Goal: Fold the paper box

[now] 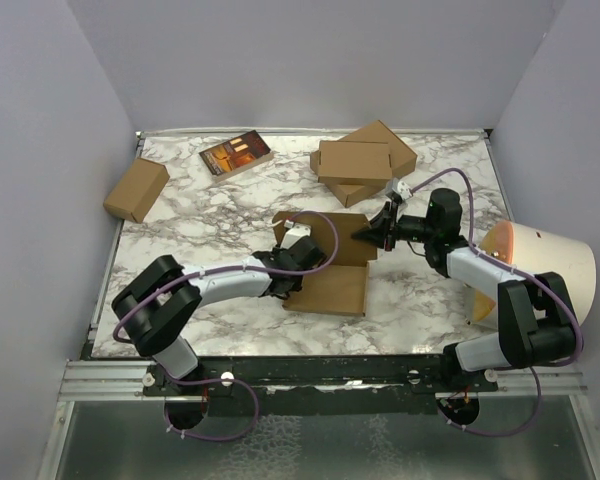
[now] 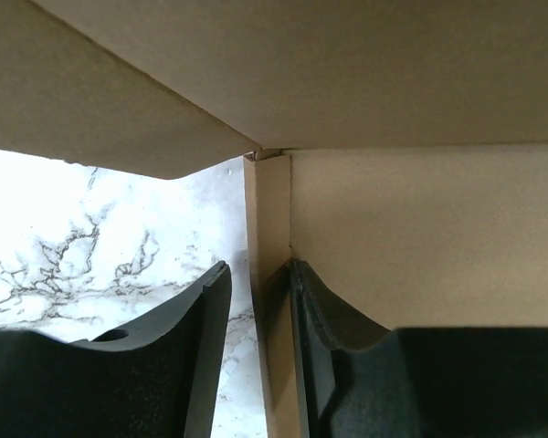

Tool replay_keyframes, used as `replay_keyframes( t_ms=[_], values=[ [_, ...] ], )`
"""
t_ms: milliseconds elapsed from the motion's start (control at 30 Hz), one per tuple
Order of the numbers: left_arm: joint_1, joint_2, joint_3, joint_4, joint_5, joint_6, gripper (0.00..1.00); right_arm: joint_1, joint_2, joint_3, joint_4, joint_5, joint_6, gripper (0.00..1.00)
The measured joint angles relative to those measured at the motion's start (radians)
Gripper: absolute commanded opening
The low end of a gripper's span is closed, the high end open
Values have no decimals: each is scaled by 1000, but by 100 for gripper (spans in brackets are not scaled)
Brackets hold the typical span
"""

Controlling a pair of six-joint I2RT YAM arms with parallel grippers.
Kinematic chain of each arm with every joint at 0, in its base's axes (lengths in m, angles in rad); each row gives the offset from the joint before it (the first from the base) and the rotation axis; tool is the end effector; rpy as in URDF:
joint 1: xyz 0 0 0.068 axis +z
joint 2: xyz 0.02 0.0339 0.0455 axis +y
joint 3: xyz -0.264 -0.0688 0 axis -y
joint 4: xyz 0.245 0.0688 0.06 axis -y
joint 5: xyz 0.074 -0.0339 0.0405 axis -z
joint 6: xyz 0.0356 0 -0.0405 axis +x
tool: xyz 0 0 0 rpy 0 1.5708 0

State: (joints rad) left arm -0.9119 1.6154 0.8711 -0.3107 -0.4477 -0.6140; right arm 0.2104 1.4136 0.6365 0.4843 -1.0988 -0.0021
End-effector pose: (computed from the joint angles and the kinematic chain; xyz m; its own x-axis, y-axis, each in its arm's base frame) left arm 0.1989 -0.2317 0.1631 -0.7706 0.1469 -0.6201 0.1689 0.9854 0.0236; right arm 0.2689 0.0899 0.2192 -0.2803 -0.0608 -0.9580 -0.9295 0.2664 0.2551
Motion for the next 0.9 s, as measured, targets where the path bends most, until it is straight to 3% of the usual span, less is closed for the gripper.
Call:
replay_keyframes(
  t_ms=[900],
  values=[
    [73,-136,-127,77,152,-1,36,5,7,0,10,-2,0,2]
  ],
)
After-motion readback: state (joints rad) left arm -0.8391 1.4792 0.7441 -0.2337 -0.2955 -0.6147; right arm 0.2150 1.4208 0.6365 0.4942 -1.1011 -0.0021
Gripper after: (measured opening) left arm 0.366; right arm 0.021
